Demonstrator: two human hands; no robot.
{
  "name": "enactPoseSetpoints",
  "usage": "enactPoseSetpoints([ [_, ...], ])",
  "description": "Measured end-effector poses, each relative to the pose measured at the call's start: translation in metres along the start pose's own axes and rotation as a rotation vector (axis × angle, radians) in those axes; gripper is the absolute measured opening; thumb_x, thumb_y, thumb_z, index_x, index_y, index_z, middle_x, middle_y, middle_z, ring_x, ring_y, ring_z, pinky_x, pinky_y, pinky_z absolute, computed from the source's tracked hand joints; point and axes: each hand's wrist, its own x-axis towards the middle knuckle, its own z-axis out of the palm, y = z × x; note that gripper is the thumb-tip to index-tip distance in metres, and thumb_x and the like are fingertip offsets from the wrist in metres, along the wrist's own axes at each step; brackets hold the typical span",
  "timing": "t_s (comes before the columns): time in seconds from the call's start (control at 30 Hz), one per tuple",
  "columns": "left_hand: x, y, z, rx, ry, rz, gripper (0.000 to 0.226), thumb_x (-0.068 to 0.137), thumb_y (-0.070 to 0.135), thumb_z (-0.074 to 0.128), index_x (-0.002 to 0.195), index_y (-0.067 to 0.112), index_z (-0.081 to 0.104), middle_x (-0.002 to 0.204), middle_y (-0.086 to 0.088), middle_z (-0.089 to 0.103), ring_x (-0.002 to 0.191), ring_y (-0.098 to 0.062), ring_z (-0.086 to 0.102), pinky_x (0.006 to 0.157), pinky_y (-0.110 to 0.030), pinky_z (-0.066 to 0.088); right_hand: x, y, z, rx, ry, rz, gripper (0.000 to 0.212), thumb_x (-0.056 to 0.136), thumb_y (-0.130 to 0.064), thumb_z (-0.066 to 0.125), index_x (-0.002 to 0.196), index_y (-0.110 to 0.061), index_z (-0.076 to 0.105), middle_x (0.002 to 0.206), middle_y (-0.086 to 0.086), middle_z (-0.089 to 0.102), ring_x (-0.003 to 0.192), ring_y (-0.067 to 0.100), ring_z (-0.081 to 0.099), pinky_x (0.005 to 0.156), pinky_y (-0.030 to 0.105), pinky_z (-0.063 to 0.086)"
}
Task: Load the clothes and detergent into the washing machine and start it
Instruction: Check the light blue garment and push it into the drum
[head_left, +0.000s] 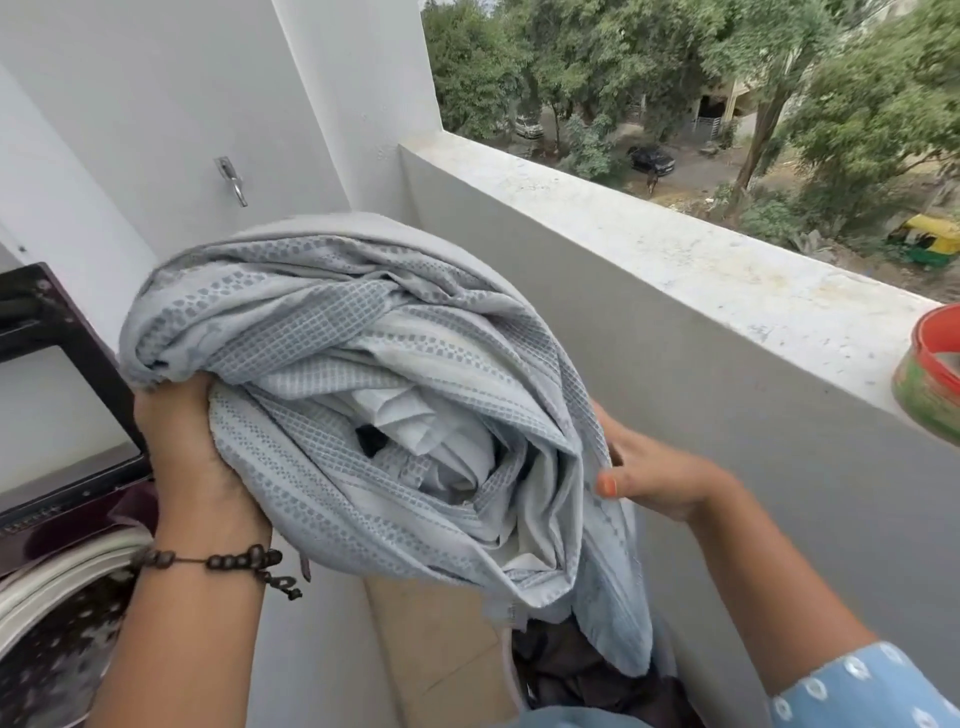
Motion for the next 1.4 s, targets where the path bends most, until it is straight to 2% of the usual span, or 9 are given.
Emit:
enactPoseSetpoints([
  [0.13,-0.017,-0.014,0.013,-0.116,0.04,-0.083,0.056,0.093,0.034,0.054,0.142,0.007,0.05,0.142,-0.016,0.054,0.127,-0.032,0.057,0.109,-0.05,0.043,0.011,0.02,0.019,0.154,0.007,-0.005,0.066,0.084,-0.007,0.068,0.142,-0.004,0.039,0.135,0.004,0.061,0.123,0.019,0.059,0.096,0.032,0.05],
  [0.23,-0.032,-0.03,0.022,-0.082,0.072,-0.095,0.038,0.095,0.029,0.053,0.128,0.011,0.062,0.12,-0.006,0.07,0.113,-0.023,0.066,0.095,-0.038,0.054,0.026,0.009,0.034,0.36,0.133,-0.054,0.084,0.058,-0.035,0.093,0.126,-0.002,0.057,0.116,0.012,0.07,0.106,0.028,0.067,0.088,0.038,0.055],
  [0.37,-0.041,-0.049,0.01,-0.055,0.05,-0.164,0.083,0.067,0.028,0.085,0.141,0.013,0.052,0.14,-0.012,0.057,0.128,-0.031,0.056,0.103,-0.048,0.047,0.042,-0.002,0.035,0.486,0.508,-0.203,0.084,0.051,-0.023,0.091,0.122,0.007,0.057,0.102,0.017,0.073,0.092,0.033,0.072,0.074,0.041,0.058],
  [0.57,-0.08,-0.066,-0.016,0.12,-0.148,-0.378,0.11,0.043,0.042,0.098,0.14,0.015,0.052,0.133,-0.005,0.064,0.121,-0.018,0.062,0.087,-0.027,0.056,0.04,-0.025,0.012,0.382,0.731,-0.369,0.066,0.061,0.005,0.071,0.125,0.007,0.056,0.107,0.017,0.071,0.099,0.033,0.069,0.075,0.042,0.057],
  [0.83,-0.093,-0.05,-0.084,0.333,-0.352,-0.382,0.14,0.034,0.05,0.099,0.148,0.056,0.019,0.161,0.01,0.026,0.146,-0.016,0.032,0.111,-0.05,0.038,0.035,-0.065,0.012,0.06,0.596,-0.422,0.073,0.048,-0.013,0.083,0.118,-0.019,0.063,0.109,-0.001,0.073,0.105,0.022,0.068,0.087,0.037,0.055],
  [0.93,-0.08,-0.032,-0.087,0.488,-0.407,-0.357,0.14,0.027,0.052,0.099,0.149,0.028,0.035,0.147,-0.005,0.051,0.133,-0.016,0.051,0.106,-0.043,0.047,0.05,-0.07,0.029,0.063,0.473,-0.4,0.07,0.05,-0.011,0.081,0.117,-0.018,0.064,0.11,0.002,0.072,0.105,0.025,0.067,0.088,0.041,0.054],
  [1.03,-0.072,-0.019,-0.086,0.501,-0.362,-0.353,0.087,0.021,0.05,0.1,0.102,0.024,0.077,0.103,0.001,0.077,0.098,-0.012,0.072,0.085,-0.031,0.059,0.072,-0.07,0.05,0.088,0.389,-0.359,0.068,0.048,-0.01,0.081,0.113,-0.022,0.066,0.108,0.001,0.072,0.102,0.022,0.068,0.085,0.038,0.054],
  [1.27,-0.072,0.006,-0.123,0.496,-0.127,-0.224,0.084,0.039,0.033,0.099,0.114,0.015,0.067,0.108,-0.004,0.075,0.102,-0.021,0.071,0.084,-0.033,0.058,0.121,-0.062,0.098,0.123,0.321,-0.296,0.066,0.048,0.009,0.071,0.11,-0.015,0.064,0.099,-0.001,0.074,0.095,0.019,0.069,0.08,0.034,0.057],
  [1.4,-0.058,0.037,-0.167,0.534,-0.074,-0.177,0.091,0.046,0.022,0.094,0.127,0.002,0.057,0.115,-0.008,0.073,0.109,-0.025,0.068,0.093,-0.04,0.056,0.159,-0.059,0.142,0.165,0.275,-0.286,0.077,0.044,-0.007,0.077,0.12,-0.004,0.06,0.111,0.016,0.069,0.105,0.035,0.065,0.088,0.05,0.056],
])
